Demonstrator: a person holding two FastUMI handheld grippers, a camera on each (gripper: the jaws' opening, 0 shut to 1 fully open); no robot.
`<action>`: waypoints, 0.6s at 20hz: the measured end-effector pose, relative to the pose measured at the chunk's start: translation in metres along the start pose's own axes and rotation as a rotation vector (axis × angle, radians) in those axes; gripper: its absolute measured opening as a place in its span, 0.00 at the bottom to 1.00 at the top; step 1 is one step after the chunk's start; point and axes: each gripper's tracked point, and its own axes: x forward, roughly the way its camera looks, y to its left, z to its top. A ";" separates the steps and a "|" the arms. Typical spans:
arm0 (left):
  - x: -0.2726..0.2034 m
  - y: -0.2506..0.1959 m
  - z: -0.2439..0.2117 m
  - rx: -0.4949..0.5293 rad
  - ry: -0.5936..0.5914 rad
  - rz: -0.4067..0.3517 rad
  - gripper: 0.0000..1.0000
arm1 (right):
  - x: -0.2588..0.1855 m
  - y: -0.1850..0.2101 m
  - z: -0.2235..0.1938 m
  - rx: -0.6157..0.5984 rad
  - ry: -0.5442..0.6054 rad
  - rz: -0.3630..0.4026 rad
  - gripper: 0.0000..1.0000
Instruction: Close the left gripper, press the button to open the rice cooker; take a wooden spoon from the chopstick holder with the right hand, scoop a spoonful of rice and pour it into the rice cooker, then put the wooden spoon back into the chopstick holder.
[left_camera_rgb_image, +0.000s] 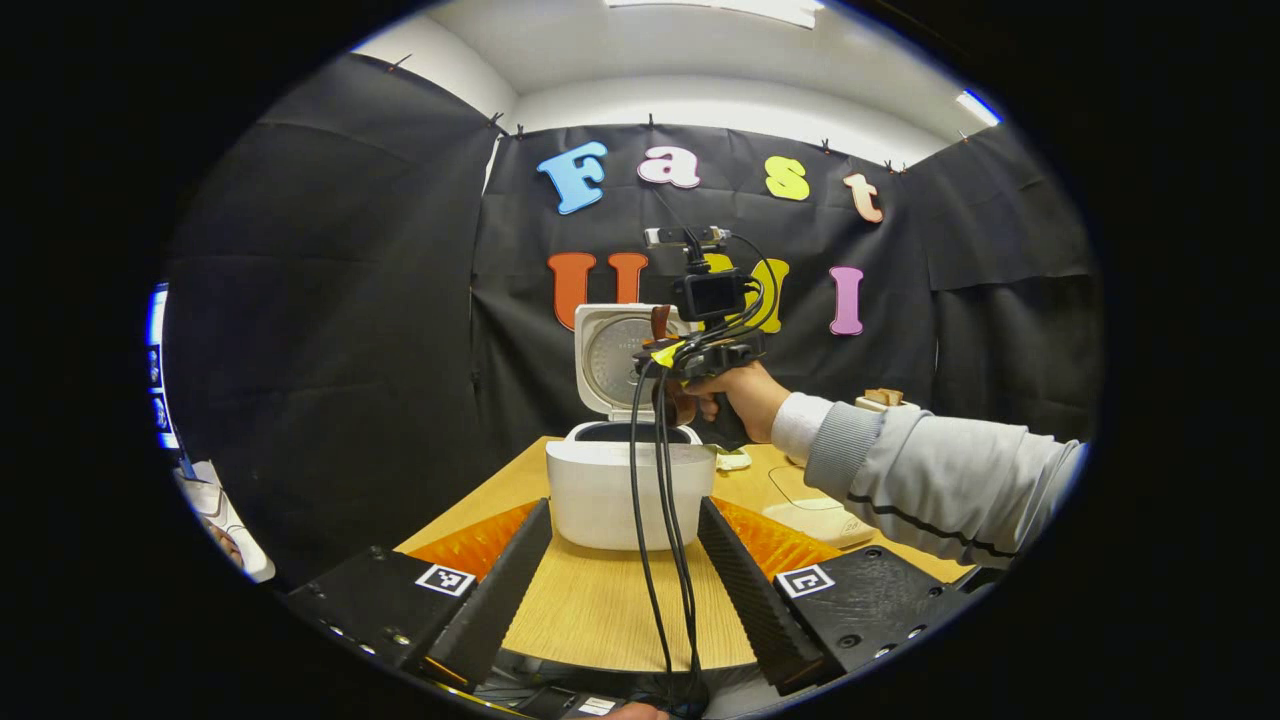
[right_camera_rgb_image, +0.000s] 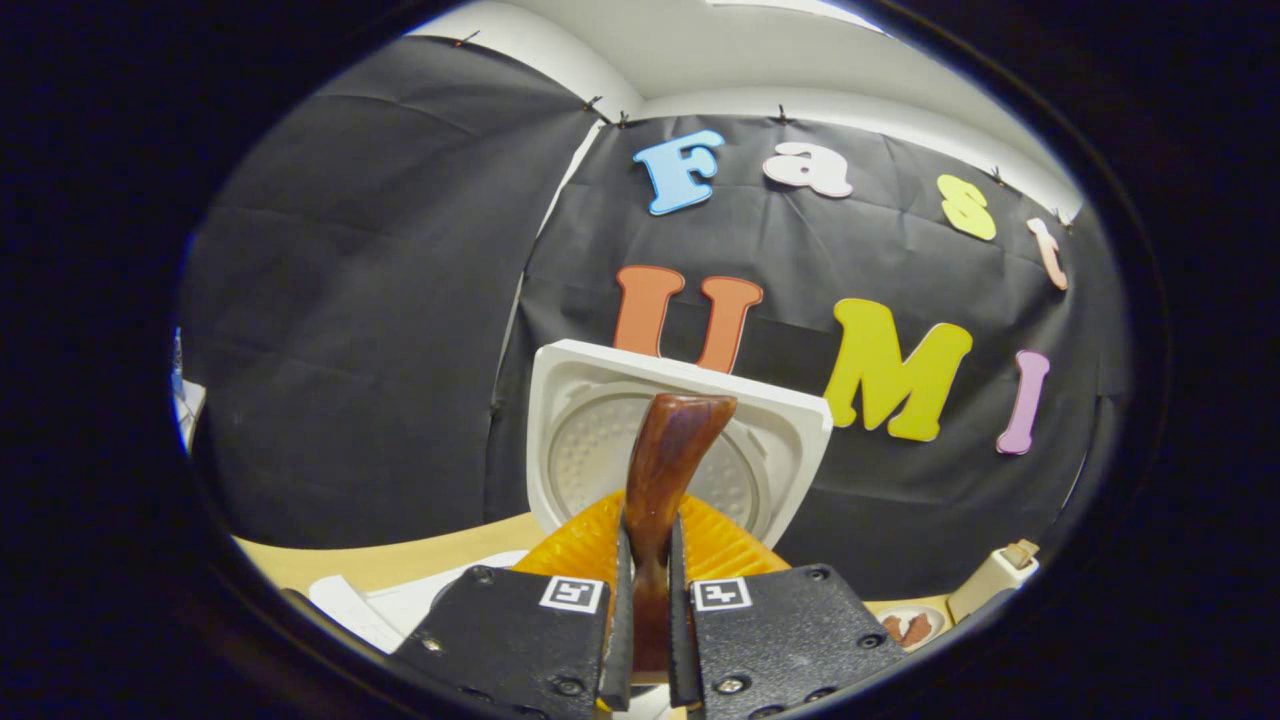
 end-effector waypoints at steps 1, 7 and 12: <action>0.000 -0.001 0.001 -0.006 -0.004 0.000 1.00 | -0.001 -0.005 -0.001 0.010 -0.005 -0.009 0.19; 0.004 -0.022 0.013 -0.070 -0.052 -0.038 0.94 | -0.027 -0.050 -0.010 0.054 0.005 -0.047 0.19; 0.008 -0.049 0.013 -0.038 -0.051 -0.090 0.94 | -0.066 -0.109 -0.006 0.055 -0.009 -0.095 0.15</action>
